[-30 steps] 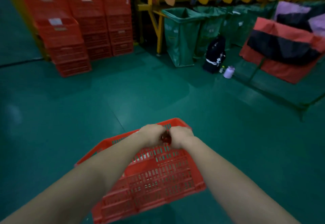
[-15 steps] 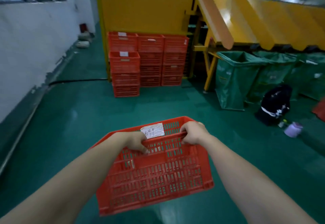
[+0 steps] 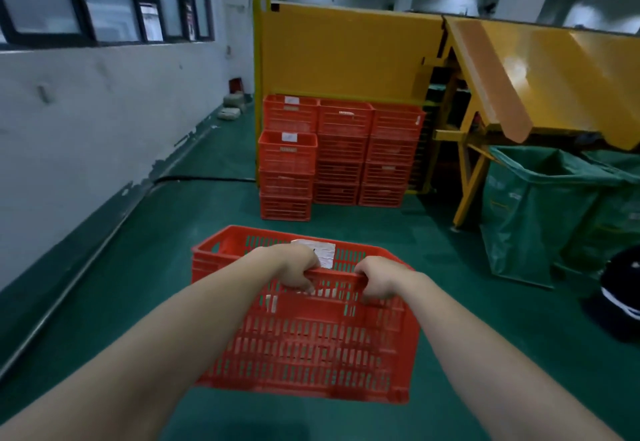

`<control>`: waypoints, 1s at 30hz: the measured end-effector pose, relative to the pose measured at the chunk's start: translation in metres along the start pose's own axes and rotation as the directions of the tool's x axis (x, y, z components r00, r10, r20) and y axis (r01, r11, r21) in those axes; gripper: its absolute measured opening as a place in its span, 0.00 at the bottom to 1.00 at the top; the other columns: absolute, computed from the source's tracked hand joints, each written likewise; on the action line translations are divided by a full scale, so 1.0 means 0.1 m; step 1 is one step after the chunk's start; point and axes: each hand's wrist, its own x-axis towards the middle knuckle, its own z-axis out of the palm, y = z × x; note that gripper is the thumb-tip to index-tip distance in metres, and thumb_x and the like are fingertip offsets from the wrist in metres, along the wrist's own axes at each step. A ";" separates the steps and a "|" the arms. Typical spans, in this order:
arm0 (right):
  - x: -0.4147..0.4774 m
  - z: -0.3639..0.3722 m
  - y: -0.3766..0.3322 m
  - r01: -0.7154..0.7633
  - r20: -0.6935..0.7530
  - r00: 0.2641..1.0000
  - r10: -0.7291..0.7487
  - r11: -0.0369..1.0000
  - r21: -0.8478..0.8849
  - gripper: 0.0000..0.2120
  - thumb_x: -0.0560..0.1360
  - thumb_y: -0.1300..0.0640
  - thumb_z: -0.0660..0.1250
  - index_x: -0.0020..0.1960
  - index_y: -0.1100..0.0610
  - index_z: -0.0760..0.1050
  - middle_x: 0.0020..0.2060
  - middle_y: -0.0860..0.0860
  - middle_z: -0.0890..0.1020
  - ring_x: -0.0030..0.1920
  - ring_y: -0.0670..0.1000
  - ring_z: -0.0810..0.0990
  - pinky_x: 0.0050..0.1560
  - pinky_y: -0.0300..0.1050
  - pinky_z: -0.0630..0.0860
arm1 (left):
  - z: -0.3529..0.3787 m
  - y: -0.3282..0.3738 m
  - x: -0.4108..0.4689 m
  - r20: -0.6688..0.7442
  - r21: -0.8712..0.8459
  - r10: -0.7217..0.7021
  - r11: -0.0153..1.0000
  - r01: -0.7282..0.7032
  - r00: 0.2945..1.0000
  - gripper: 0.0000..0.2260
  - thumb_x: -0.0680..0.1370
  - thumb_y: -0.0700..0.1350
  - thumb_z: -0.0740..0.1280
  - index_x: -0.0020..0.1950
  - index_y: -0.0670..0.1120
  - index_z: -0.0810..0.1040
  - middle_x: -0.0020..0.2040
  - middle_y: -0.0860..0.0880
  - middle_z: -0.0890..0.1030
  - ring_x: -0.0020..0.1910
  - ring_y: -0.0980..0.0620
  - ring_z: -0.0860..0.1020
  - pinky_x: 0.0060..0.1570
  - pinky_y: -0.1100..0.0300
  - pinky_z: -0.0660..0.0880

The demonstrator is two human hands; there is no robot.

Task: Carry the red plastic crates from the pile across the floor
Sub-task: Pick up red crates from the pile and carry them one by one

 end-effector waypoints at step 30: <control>5.33 -2.53 0.36 0.037 -0.322 0.942 -0.094 0.983 -0.177 0.07 0.73 0.59 0.66 0.48 0.49 0.78 0.48 0.48 0.82 0.52 0.52 0.80 0.42 0.43 0.70 | -2.39 -4.03 3.45 -0.366 0.210 -0.036 0.970 0.120 0.930 0.10 0.78 0.49 0.65 0.58 0.49 0.77 0.55 0.49 0.80 0.55 0.46 0.77 0.53 0.51 0.75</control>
